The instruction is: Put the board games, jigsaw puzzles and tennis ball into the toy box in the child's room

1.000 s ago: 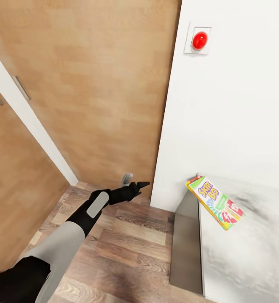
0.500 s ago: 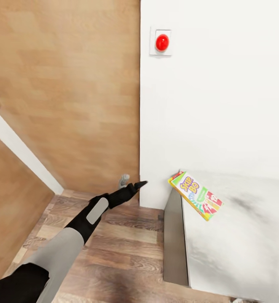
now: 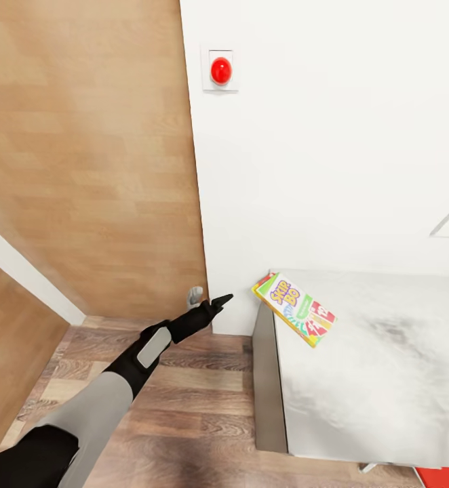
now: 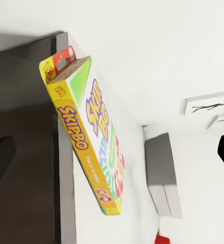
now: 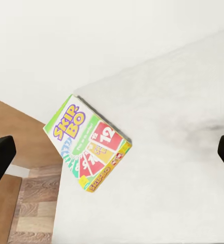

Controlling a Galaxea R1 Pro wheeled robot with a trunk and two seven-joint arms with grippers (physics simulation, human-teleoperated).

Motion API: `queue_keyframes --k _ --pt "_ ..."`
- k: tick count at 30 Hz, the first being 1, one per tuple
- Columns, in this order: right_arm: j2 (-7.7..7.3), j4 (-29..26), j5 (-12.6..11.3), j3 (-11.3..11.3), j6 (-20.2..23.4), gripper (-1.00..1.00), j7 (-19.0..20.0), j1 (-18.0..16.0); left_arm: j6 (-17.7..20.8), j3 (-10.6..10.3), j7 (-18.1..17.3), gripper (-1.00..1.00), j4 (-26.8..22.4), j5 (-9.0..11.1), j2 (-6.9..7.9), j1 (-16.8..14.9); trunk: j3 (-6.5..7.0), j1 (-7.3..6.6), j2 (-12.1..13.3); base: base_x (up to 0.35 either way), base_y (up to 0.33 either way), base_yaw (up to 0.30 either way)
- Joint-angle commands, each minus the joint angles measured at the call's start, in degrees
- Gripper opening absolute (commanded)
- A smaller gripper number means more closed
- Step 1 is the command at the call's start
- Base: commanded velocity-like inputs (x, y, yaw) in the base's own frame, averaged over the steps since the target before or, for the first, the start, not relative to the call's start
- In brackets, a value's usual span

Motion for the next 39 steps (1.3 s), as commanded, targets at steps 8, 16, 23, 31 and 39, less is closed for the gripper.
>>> queue_keyframes --k 8,16,23,31,39 --pt "0.1 0.0 0.3 0.0 0.2 1.0 2.6 -0.1 -0.7 -0.2 -0.4 1.0 1.3 0.5 0.0 0.0 -0.07 0.03 -0.1 0.0 0.0 -0.05" --pt "0.07 0.0 0.3 0.0 0.2 1.0 3.5 -0.1 -1.7 -0.3 1.5 1.0 1.7 0.5 -0.18 0.3 -0.06 0.03 -0.1 0.0 0.0 -0.015" --pt "0.05 0.0 0.3 0.0 0.2 1.0 3.7 -0.1 -1.9 -0.3 2.2 1.0 1.8 0.5 -0.35 0.5 -0.06 0.03 -0.1 0.038 0.0 -0.005" --pt "0.05 0.0 0.3 0.0 0.2 1.0 3.8 -0.1 -2.1 -0.4 2.5 1.0 1.9 0.5 -0.39 0.6 -0.06 0.03 -0.1 0.165 0.0 -0.002" --pt "0.09 0.0 0.3 0.0 0.2 1.0 3.8 -0.1 -2.2 -0.4 2.7 1.0 1.9 0.5 -0.41 0.7 -0.06 0.03 -0.1 0.066 0.0 -0.001"
